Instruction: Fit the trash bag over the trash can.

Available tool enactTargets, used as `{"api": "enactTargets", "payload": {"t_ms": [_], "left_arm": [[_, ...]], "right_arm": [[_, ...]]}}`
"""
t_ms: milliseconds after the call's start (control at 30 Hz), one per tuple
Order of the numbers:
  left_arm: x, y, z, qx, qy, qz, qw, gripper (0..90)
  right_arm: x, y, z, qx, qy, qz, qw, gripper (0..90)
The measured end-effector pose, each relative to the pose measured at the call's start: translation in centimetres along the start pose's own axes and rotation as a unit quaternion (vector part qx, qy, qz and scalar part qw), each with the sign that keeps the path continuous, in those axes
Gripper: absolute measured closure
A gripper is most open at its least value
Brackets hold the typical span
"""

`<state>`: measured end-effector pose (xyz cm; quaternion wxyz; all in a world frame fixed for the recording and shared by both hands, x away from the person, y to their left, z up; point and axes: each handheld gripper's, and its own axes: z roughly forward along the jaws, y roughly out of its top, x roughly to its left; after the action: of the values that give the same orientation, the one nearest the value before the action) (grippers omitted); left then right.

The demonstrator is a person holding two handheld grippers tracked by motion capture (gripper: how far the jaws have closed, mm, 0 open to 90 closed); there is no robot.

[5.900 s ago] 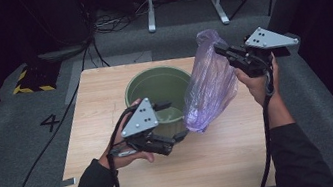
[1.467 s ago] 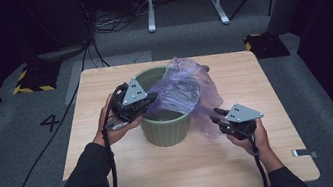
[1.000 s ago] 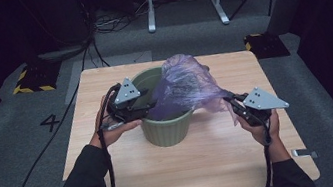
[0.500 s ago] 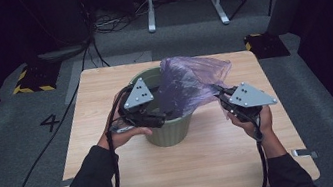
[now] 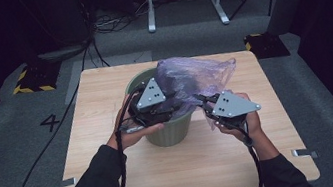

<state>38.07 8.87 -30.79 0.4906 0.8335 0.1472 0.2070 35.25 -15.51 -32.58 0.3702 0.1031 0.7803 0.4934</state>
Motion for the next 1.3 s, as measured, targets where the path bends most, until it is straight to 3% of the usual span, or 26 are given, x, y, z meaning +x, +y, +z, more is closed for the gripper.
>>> {"api": "enactTargets", "payload": {"t_ms": [67,167,267,400,500,733,800,867,967,1067,1167,1233,1300], "left_arm": [[0.0,-0.3,0.0,0.002,0.001,0.009,1.0,76.1],[0.1,-0.7,-0.2,0.003,0.007,0.017,0.9998,87.9],[0.2,-1.2,-0.5,0.004,0.014,0.018,0.9997,89.5],[0.7,-2.1,-1.3,-0.007,0.02,0.003,0.9998,89.5],[1.0,-2.8,-2.0,-0.013,0.027,-0.002,0.9995,89.5],[1.4,-3.9,-2.8,-0.017,0.035,-0.013,0.9992,89.5],[1.5,-4.1,-3.1,-0.02,0.034,-0.014,0.9991,89.5],[1.5,-4.3,-3.3,-0.022,0.038,-0.016,0.9989,89.5],[1.6,-4.5,-3.5,-0.023,0.038,-0.021,0.9988,89.3],[1.5,-4.9,-3.7,-0.027,0.029,-0.026,0.9989,88.0],[0.9,-5.0,-3.4,-0.021,0.028,-0.022,0.9991,76.8],[0.6,-4.8,-3.3,-0.025,0.027,-0.024,0.999,61.1],[0.1,-4.4,-3.3,-0.03,0.033,-0.024,0.9987,51.8]], "right_arm": [[0.2,0.1,0.1,-0.004,0.011,0.003,0.9999,86.0],[0.4,0.2,0.1,-0.005,0.017,0.006,0.9998,73.5],[0.5,0.1,-0.1,-0.006,0.022,0.017,0.9996,51.9],[0.2,-0.4,-1.1,-0.025,0.028,0.046,0.9982,35.5],[0.1,-1.0,-2.2,-0.029,0.022,0.058,0.9977,28.2],[0.2,-2.7,-3.8,-0.019,0.015,0.081,0.9964,26.2],[0.2,-3.3,-4.0,-0.018,0.014,0.094,0.9953,28.2],[0.1,-4.0,-4.1,-0.021,0.028,0.107,0.9937,34.8],[0.2,-4.8,-3.7,-0.017,0.04,0.105,0.9935,61.1],[0.7,-5.1,-3.3,-0.022,0.057,0.093,0.9938,79.4],[0.9,-5.2,-2.6,-0.021,0.076,0.092,0.9926,88.4],[1.0,-5.3,-2.2,-0.02,0.078,0.093,0.9925,90.0],[1.2,-5.1,-2.1,-0.02,0.079,0.088,0.9927,90.0]]}}
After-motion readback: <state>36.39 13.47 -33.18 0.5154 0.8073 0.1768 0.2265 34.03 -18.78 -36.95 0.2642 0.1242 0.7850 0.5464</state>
